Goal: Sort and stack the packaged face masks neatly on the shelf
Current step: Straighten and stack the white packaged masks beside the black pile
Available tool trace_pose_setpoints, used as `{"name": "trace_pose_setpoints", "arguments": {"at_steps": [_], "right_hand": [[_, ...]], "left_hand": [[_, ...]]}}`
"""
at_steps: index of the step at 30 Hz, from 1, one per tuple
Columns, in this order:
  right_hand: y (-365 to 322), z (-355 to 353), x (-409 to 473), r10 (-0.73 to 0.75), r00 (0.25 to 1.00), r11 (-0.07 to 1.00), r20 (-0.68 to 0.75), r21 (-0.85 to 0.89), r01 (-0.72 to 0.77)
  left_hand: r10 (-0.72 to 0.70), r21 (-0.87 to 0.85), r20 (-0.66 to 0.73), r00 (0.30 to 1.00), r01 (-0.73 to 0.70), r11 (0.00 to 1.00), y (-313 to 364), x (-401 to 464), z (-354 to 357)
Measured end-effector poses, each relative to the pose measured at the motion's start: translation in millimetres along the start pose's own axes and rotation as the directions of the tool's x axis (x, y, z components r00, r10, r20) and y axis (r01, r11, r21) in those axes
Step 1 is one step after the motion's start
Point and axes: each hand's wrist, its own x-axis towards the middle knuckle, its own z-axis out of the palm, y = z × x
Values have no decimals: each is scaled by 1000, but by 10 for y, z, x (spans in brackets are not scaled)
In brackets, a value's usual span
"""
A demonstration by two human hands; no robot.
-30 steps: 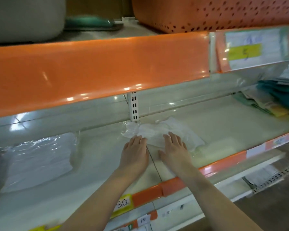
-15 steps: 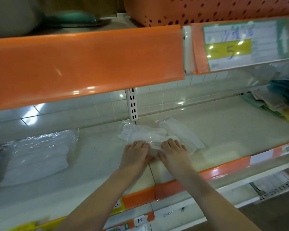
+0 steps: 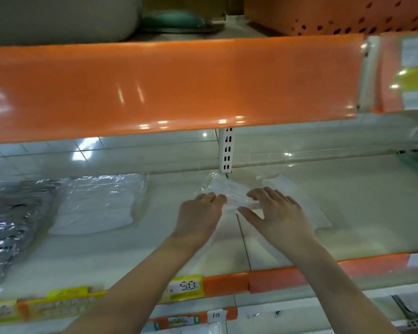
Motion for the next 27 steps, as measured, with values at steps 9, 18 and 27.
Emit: {"name": "trace_pose_setpoints", "arguments": {"at_steps": [9, 18, 27], "right_hand": [[-874, 410, 365, -98, 980, 975, -175, 179, 129], [-1984, 925, 710, -230, 943, 937, -239, 209, 281], [-2549, 1373, 603, -304, 953, 941, 7, 158, 299]], "left_hand": [[-69, 120, -236, 969, 100, 988, -959, -433, -385], [-207, 37, -291, 934, 227, 973, -1956, -886, -596], [-204, 73, -179, 962, 220, 973, -2537, -1404, -406]]}}
